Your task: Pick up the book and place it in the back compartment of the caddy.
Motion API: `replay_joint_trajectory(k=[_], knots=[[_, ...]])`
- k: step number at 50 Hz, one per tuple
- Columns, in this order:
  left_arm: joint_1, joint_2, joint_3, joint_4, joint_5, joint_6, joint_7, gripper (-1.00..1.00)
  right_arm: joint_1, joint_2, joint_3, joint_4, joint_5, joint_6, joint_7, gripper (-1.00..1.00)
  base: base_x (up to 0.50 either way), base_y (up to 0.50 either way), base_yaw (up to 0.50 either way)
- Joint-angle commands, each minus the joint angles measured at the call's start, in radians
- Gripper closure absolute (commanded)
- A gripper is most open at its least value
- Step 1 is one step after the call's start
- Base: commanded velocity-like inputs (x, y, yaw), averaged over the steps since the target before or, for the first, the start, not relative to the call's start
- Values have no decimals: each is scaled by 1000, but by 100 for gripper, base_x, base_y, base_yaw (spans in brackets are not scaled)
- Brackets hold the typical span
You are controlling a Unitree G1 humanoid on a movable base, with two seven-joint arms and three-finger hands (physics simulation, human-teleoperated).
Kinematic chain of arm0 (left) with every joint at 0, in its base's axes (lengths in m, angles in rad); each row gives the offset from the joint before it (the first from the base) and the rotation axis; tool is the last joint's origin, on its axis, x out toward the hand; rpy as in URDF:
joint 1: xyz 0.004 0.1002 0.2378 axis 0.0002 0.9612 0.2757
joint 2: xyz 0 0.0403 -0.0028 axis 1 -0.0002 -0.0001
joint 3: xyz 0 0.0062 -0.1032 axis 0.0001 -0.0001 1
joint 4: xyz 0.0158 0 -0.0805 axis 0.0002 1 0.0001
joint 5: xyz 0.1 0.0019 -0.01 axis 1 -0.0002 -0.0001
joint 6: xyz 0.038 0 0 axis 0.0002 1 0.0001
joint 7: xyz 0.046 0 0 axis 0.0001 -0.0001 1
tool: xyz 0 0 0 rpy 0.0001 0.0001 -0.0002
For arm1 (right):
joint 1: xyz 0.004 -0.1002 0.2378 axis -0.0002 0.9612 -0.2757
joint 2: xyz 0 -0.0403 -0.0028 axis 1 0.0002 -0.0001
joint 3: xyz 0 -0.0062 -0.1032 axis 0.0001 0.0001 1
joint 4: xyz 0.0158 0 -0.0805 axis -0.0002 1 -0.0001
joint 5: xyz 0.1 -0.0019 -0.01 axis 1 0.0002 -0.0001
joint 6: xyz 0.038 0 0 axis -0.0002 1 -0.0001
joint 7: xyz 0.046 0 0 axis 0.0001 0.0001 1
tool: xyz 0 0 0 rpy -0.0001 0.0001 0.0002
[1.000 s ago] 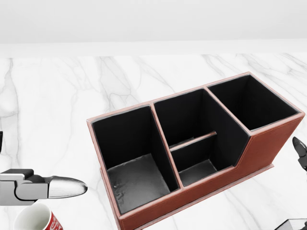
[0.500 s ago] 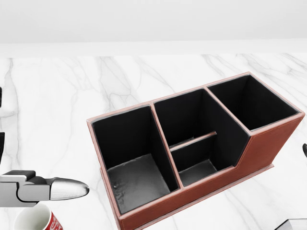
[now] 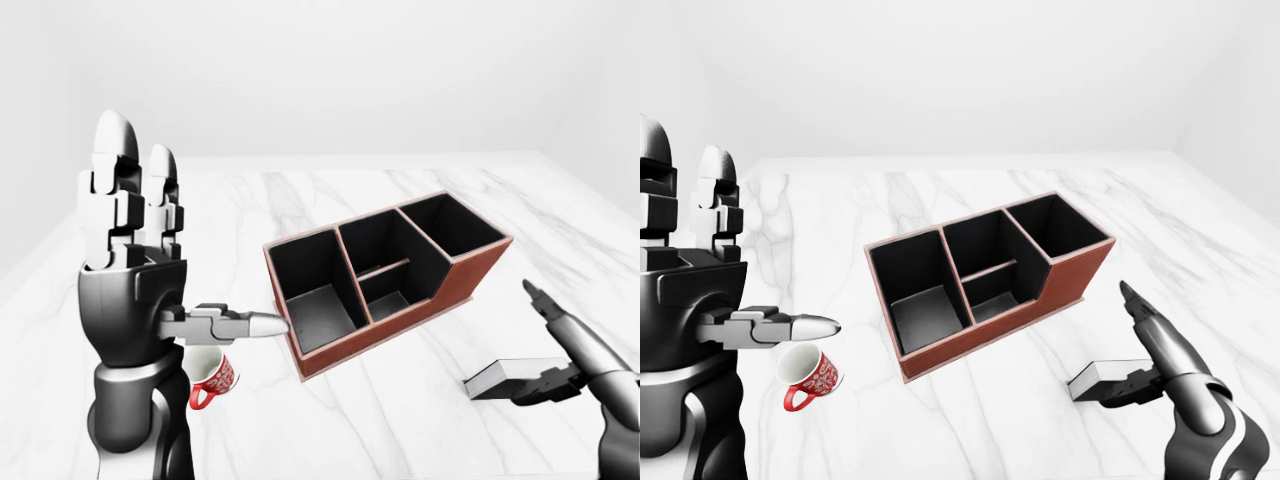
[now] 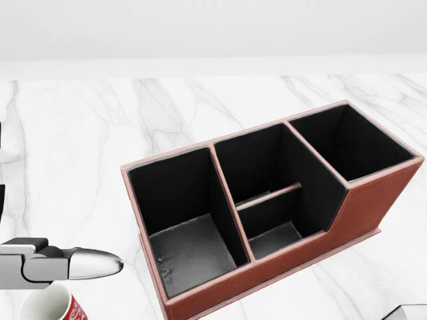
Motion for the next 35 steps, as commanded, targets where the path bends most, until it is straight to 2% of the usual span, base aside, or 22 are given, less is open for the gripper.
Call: replay_joint_trajectory(k=[1,35], knots=[[-1,0,0,3,0,0,0,-100,-1,-11,-15,12,2,0,0,-100,0,0,0],[-2,2,-1,1,0,0,-2,-100,-12,-44,-31,77,-9,0,-16,-100,0,0,0]])
